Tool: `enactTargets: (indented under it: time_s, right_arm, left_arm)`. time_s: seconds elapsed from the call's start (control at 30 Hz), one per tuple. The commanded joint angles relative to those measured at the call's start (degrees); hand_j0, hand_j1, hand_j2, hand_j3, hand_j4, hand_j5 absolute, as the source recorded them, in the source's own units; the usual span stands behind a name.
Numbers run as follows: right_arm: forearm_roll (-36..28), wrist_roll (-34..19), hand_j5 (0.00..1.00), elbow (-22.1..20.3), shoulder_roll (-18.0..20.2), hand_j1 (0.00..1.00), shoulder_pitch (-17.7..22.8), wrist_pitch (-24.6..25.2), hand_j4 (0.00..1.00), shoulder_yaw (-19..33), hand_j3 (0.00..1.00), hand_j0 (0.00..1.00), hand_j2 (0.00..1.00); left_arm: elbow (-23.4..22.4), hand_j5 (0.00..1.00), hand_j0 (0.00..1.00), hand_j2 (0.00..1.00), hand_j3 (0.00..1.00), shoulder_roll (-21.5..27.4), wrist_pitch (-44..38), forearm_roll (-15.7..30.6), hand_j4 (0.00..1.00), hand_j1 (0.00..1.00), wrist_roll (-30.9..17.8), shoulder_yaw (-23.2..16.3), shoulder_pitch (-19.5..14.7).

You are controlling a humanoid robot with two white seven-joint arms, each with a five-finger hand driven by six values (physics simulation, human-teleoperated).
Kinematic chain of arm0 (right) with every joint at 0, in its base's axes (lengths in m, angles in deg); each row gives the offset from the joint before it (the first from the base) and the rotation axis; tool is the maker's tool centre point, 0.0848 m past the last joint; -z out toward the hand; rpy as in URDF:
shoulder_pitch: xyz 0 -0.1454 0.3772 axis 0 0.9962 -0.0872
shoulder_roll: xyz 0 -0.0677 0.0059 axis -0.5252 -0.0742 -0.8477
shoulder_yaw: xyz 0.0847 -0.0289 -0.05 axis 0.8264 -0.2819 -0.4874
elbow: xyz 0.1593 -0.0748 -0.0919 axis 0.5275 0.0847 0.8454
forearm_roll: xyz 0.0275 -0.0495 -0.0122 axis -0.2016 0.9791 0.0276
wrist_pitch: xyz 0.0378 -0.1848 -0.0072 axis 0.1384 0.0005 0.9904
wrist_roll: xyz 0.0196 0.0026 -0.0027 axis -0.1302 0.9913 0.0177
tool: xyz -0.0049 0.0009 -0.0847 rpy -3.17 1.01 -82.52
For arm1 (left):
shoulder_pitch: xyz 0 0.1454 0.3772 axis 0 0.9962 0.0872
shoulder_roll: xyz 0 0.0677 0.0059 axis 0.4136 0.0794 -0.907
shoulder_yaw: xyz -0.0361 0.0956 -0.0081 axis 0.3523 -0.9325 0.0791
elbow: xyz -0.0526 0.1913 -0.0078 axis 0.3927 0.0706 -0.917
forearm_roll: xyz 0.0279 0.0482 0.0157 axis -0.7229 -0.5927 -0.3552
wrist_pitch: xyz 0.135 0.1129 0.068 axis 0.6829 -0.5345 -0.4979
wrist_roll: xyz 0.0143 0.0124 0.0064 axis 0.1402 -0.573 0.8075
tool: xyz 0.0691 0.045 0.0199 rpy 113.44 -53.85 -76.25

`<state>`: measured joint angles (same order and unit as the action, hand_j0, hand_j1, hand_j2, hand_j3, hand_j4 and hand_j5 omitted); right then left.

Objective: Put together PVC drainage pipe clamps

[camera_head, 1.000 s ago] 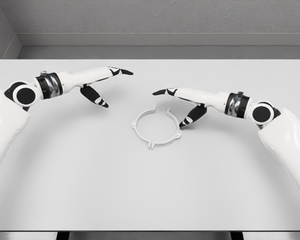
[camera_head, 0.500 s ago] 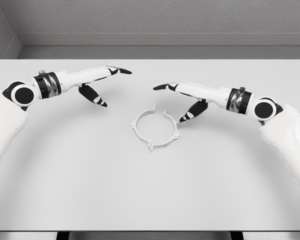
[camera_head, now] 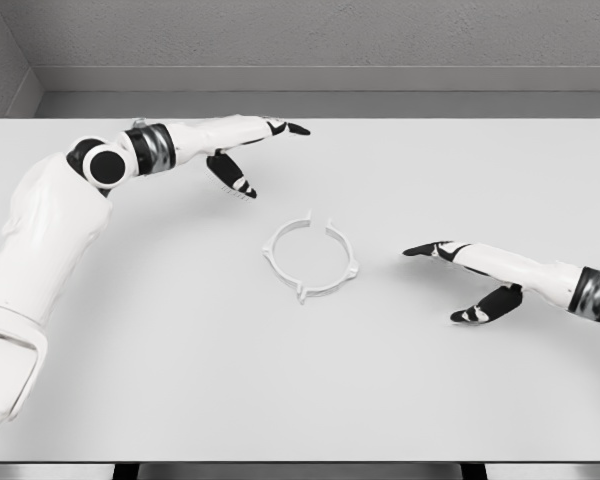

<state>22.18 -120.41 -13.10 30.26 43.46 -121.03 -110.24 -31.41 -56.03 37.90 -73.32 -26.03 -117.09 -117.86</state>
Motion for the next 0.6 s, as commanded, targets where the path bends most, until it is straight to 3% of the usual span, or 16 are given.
enactTargets:
  time_s: [0.0, 0.07, 0.1, 0.17, 0.2, 0.3, 0.33, 0.4, 0.57]
  right_arm:
    - [-1.7, 0.1, 1.00, 2.8, 3.5, 1.00, 0.2, 0.2, 1.00, 12.3, 1.00, 1.00, 1.00]
    - [-1.7, 0.1, 1.00, 7.8, 3.6, 1.00, 0.2, 0.2, 1.00, 15.6, 1.00, 1.00, 1.00]
    - [-1.7, 0.1, 1.00, 8.9, 3.6, 1.00, -0.1, 0.2, 1.00, 16.0, 1.00, 1.00, 1.00]
    - [-1.6, 0.1, 1.00, 8.9, 3.5, 1.00, -1.1, 0.2, 1.00, 15.6, 1.00, 1.00, 1.00]
    - [-1.6, 0.1, 1.00, 8.6, 3.5, 1.00, -3.0, 0.2, 1.00, 14.7, 1.00, 1.00, 1.00]
    - [-1.2, 0.1, 1.00, 7.0, 3.5, 1.00, -11.3, 0.2, 1.00, 2.9, 1.00, 1.00, 1.00]
    - [-1.2, 0.1, 1.00, 6.5, 3.5, 1.00, -14.3, 0.2, 1.00, -0.6, 1.00, 1.00, 1.00]
    - [-1.2, 0.1, 1.00, 6.4, 3.4, 1.00, -16.3, 0.2, 1.00, -1.9, 1.00, 1.00, 1.00]
    - [-1.2, 0.1, 1.00, 6.4, 3.3, 1.00, -16.3, 0.2, 1.00, -2.0, 1.00, 1.00, 1.00]
  left_arm:
    - [-0.2, 1.00, 1.00, 1.00, 1.00, -2.3, -0.1, -6.9, 1.00, 1.00, 0.0, 0.2, -0.2]
    - [5.2, 1.00, 1.00, 1.00, 1.00, -2.5, -0.1, -12.4, 1.00, 1.00, 0.0, -0.8, -0.8]
    - [9.4, 1.00, 1.00, 1.00, 1.00, -2.8, -0.1, -18.3, 1.00, 1.00, 0.0, -3.1, -0.8]
    - [13.8, 1.00, 1.00, 1.00, 1.00, -3.6, -0.1, -24.0, 1.00, 1.00, 0.0, -7.8, -0.8]
    - [13.9, 1.00, 1.00, 1.00, 1.00, -4.6, -0.1, -26.0, 1.00, 1.00, 0.0, -7.9, -0.7]
    - [13.8, 1.00, 1.00, 1.00, 1.00, -5.8, -1.2, -27.8, 1.00, 1.00, 0.0, -7.9, -0.8]
    - [13.3, 1.00, 1.00, 1.00, 1.00, -5.9, -4.9, -29.6, 1.00, 1.00, 0.0, -8.0, -0.8]
    - [13.1, 1.00, 1.00, 1.00, 1.00, -5.9, -8.8, -30.2, 1.00, 1.00, 0.0, -9.2, -0.6]
    - [12.7, 1.00, 1.00, 1.00, 1.00, -6.8, -12.9, -31.5, 1.00, 1.00, 0.0, -14.9, -0.5]
